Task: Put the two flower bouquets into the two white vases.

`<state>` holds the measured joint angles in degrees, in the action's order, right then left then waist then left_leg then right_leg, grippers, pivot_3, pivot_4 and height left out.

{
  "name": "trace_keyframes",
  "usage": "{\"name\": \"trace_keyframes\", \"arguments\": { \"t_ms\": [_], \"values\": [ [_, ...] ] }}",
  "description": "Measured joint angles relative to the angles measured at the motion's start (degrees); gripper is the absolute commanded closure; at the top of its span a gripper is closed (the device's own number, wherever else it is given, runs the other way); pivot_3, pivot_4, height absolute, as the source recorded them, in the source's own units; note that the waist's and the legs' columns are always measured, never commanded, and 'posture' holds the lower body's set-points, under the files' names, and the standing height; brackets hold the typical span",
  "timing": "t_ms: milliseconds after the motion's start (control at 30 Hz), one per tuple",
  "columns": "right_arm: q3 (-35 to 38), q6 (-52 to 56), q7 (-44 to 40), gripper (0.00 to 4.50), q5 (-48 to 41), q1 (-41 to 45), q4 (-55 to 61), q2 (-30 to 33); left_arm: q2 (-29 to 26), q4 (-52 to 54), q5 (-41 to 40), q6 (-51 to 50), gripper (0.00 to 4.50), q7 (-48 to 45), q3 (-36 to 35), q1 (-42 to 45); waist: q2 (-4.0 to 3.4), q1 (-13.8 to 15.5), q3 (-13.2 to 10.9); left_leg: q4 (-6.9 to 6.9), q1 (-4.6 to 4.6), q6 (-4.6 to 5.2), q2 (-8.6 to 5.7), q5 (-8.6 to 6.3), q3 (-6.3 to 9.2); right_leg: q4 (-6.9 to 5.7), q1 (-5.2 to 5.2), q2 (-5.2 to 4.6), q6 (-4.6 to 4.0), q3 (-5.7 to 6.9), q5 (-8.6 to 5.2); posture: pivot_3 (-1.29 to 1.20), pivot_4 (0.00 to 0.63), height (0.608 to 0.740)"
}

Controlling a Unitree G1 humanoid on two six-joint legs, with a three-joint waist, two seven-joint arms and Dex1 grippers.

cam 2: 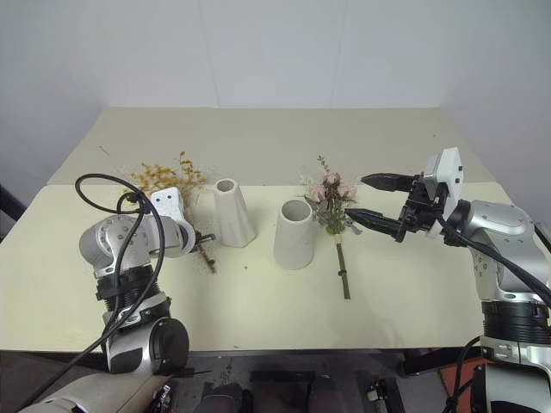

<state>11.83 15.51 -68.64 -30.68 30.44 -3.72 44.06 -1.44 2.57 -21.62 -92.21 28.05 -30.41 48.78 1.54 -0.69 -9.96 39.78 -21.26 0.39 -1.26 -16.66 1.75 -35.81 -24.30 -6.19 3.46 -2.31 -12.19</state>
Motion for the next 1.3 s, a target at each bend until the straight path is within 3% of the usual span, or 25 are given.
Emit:
{"name": "trace_keyframes", "arguments": {
  "t_ms": [300,500,767,933,1300],
  "values": [
    [0.0,0.3,-0.99,0.29,-1.02,0.0,0.03,0.04,-1.77,0.1,5.38,0.2,4.47,-4.07,-0.08,0.51,0.0,-0.15,0.0,-0.01,0.01,0.0,0.01,0.0,0.0,-0.02,-0.02,0.0,0.0,0.0,0.0,0.0,0.15,0.74],
    [-0.01,0.3,-2.33,0.29,-1.14,0.05,-0.66,0.16,-12.84,2.34,7.89,14.29,4.47,-11.82,4.18,-0.36,0.0,-0.06,0.0,-0.02,-0.01,-0.23,0.02,0.12,0.0,-0.01,-0.04,-0.02,0.0,0.0,0.0,0.0,0.15,0.74],
    [-0.36,0.27,-2.64,0.29,-1.13,0.82,-1.55,-1.39,-20.24,3.99,-1.03,33.14,4.47,-35.53,6.83,0.04,0.01,0.05,0.0,-0.02,-0.12,-0.22,0.02,0.12,0.02,-0.01,-0.06,-0.05,0.0,0.08,0.0,0.0,0.15,0.74],
    [-0.57,0.25,-1.32,0.29,-1.14,0.84,-1.19,-3.38,-22.26,2.06,-7.53,37.88,4.47,-47.37,7.98,2.52,0.0,-0.04,0.0,0.0,-0.11,0.09,0.02,-0.05,0.03,-0.04,-0.06,-0.04,0.0,0.08,0.0,0.0,0.15,0.74],
    [0.01,0.46,2.2,0.29,-3.2,0.16,2.17,-4.53,-23.27,-4.29,-14.29,41.31,4.47,-57.8,10.15,8.02,0.0,-0.08,0.0,0.02,-0.11,0.21,0.03,-0.12,0.02,-0.1,-0.06,-0.02,0.01,0.09,0.0,0.0,0.15,0.74]
  ]
}}
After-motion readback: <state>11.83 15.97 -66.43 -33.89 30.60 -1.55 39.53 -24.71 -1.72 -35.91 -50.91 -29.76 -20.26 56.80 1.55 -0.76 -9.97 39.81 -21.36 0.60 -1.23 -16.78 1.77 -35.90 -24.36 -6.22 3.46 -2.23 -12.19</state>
